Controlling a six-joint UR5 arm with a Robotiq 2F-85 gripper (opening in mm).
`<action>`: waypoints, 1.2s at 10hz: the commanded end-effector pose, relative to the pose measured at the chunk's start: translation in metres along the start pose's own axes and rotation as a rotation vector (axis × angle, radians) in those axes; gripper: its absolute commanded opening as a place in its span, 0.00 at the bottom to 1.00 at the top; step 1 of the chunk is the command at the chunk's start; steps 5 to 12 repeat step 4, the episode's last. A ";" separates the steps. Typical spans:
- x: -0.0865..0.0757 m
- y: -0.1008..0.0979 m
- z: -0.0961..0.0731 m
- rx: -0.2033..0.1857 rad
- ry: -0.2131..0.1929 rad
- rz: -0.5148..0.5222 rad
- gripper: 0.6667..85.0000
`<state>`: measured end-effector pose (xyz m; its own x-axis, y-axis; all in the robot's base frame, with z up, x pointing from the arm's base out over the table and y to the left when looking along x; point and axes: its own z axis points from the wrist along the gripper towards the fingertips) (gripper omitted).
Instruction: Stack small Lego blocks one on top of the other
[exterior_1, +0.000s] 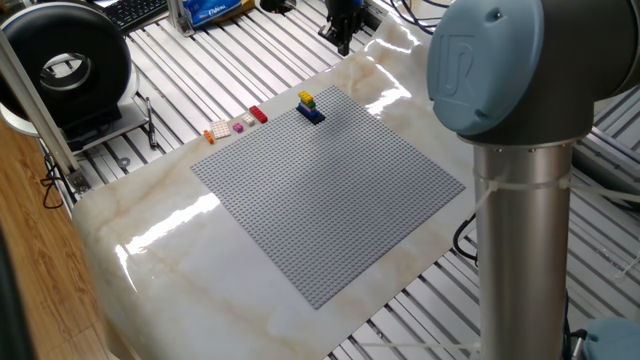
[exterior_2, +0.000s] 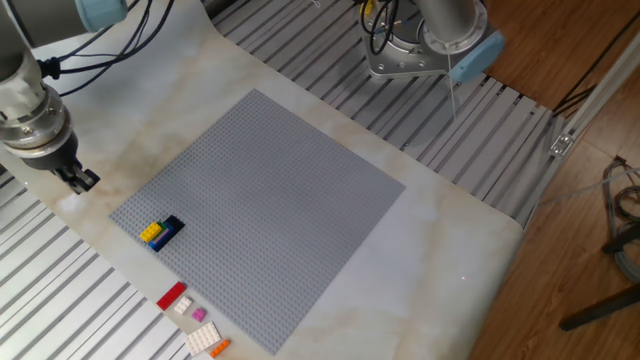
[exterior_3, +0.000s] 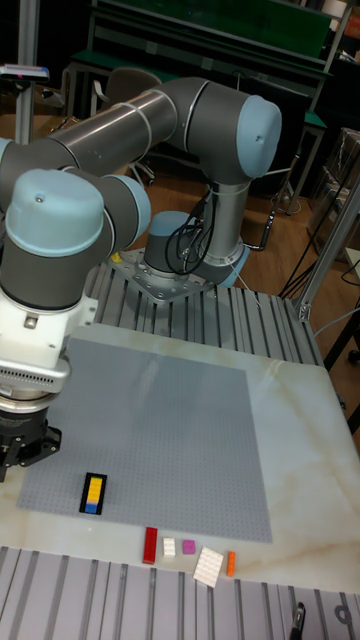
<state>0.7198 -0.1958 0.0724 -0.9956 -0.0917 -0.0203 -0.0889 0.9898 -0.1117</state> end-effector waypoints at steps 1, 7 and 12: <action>-0.002 0.000 0.001 -0.006 -0.006 -0.004 0.00; -0.002 0.000 0.002 -0.003 -0.006 -0.004 0.00; -0.002 0.000 0.002 -0.003 -0.006 -0.004 0.00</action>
